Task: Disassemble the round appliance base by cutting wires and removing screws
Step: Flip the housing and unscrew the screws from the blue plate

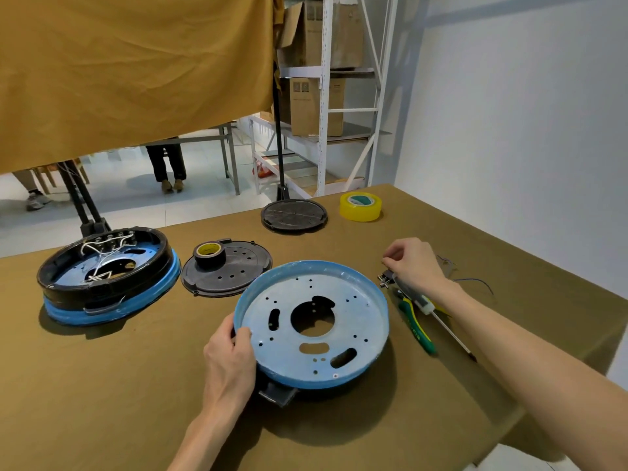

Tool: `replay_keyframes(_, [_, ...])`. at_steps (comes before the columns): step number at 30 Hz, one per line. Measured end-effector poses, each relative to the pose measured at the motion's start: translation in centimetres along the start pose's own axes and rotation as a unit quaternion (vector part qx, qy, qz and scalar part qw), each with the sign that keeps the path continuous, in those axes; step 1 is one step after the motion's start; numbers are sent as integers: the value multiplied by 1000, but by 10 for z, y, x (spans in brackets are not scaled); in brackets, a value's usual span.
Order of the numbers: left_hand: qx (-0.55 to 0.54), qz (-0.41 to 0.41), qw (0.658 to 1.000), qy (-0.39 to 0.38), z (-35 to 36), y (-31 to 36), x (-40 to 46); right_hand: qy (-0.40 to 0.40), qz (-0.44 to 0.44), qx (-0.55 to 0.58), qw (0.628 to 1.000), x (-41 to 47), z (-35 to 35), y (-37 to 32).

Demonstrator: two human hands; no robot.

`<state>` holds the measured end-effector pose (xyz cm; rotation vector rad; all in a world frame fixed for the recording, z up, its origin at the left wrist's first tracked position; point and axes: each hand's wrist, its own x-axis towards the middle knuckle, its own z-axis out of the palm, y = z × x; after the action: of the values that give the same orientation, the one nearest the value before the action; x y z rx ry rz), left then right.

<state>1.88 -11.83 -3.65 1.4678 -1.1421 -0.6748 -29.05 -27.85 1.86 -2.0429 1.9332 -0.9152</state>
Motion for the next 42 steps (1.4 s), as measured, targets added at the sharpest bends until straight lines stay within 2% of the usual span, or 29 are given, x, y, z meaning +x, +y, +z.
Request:
replay_keyframes(5, [19, -7, 1000, 11, -7, -3, -1, -78, -7, -48, 996, 3, 3, 1])
replay_keyframes(8, [7, -12, 1000, 16, -6, 0, -3, -39, 4, -86, 995, -7, 1, 3])
replay_keyframes(10, [-2, -15, 1000, 19, -4, 1, -2, -15, 18, -163, 986, -18, -1, 7])
replay_keyframes(13, [-12, -16, 1000, 22, -1, 0, -1, -57, 33, -263, 962, -33, -2, 12])
replay_keyframes(16, [-15, -14, 1000, 13, 0, -2, -1, -53, 0, -303, 952, -44, -5, 9])
replay_keyframes(18, [-17, -12, 1000, 8, -1, -3, -1, -32, -3, -246, 969, -48, -11, 0])
replay_keyframes(20, [-5, -16, 1000, 10, -1, -2, -2, -7, -3, -129, 992, -50, -21, -14])
replay_keyframes(22, [19, -11, 1000, 22, 0, 0, -5, 9, -21, -26, 999, -49, -32, -35])
replay_keyframes(25, [76, 71, 994, 22, 0, 4, -7, -25, -48, 51, 997, -59, -36, -70])
replay_keyframes(26, [100, 104, 989, 13, -1, 4, -6, -46, -52, 35, 997, -66, -30, -79])
replay_keyframes(28, [140, 137, 981, -6, -4, 3, -4, -80, -48, -74, 993, -86, -12, -88])
replay_keyframes(30, [166, 154, 974, -26, -9, 2, -1, -68, -34, -188, 979, -101, 0, -85])
replay_keyframes(32, [157, 152, 974, -55, -13, 2, 0, -61, -13, -214, 975, -103, 6, -79])
replay_keyframes(35, [118, 129, 981, -86, -15, 2, -4, -96, 6, -215, 972, -90, 7, -73])
replay_keyframes(38, [125, 141, 982, -21, -14, 8, -10, -114, -17, -183, 976, -70, 1, -64])
replay_keyframes(40, [84, 136, 985, 58, -15, 15, -8, -162, -64, -129, 976, -55, -8, -61])
replay_keyframes(42, [75, 140, 983, 97, -15, 19, 0, -222, -107, -70, 967, -44, -14, -67])
